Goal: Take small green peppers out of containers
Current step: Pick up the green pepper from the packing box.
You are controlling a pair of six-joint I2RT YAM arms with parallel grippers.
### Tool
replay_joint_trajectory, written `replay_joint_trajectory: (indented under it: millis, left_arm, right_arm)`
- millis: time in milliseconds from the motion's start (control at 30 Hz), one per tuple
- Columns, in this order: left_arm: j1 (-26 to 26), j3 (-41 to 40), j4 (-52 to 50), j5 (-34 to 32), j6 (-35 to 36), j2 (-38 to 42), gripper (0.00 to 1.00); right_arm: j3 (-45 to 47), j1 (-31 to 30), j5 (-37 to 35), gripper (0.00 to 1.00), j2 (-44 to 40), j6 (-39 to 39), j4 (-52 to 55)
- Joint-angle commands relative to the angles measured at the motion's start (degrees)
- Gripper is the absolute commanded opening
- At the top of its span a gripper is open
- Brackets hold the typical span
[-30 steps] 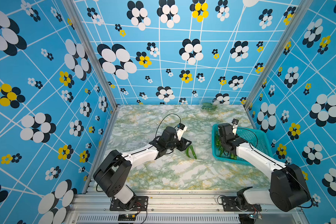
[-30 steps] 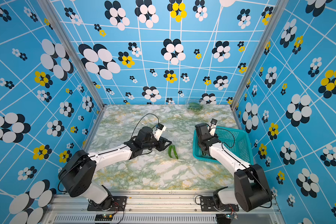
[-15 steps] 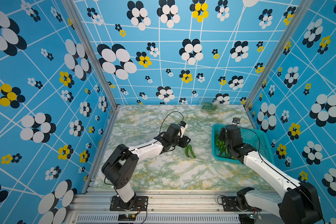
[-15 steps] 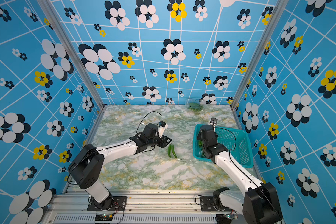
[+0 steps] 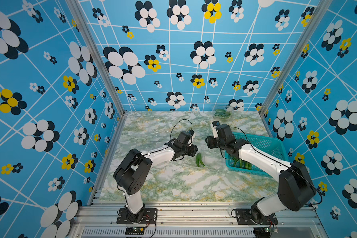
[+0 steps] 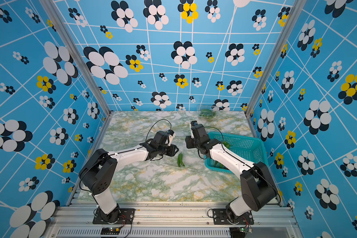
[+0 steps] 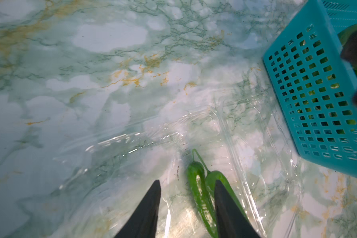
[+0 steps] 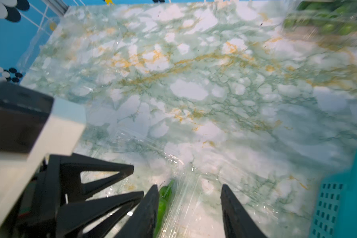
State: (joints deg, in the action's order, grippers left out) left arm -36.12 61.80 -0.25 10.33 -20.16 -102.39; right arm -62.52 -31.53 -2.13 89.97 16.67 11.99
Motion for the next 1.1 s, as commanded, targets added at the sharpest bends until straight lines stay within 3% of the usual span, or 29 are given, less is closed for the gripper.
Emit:
replay_joint_trajectory:
  millis: [0, 533, 967, 1067]
  left_arm:
    - [1.95, 1.30, -2.96, -1.86, -3.33, -1.28, 0.44]
    - [3.78, -7.33, 7.37, -1.45, -5.35, 6.73, 0.44]
    - [3.81, -13.74, 15.30, -1.22, -4.36, 13.51, 0.45]
    - [3.78, -13.72, 15.29, -0.99, -4.43, 13.60, 0.45]
  right_arm:
    - [-2.90, -1.62, 2.57, 0.50, 2.42, -1.93, 6.69]
    - [-13.83, -7.61, 2.09, 0.48, 12.14, -2.84, 20.27]
    - [-18.62, -10.90, 2.33, 0.45, 20.05, -2.23, 20.71]
    - [-18.53, -12.31, -0.58, 0.42, 19.11, -3.04, 20.00]
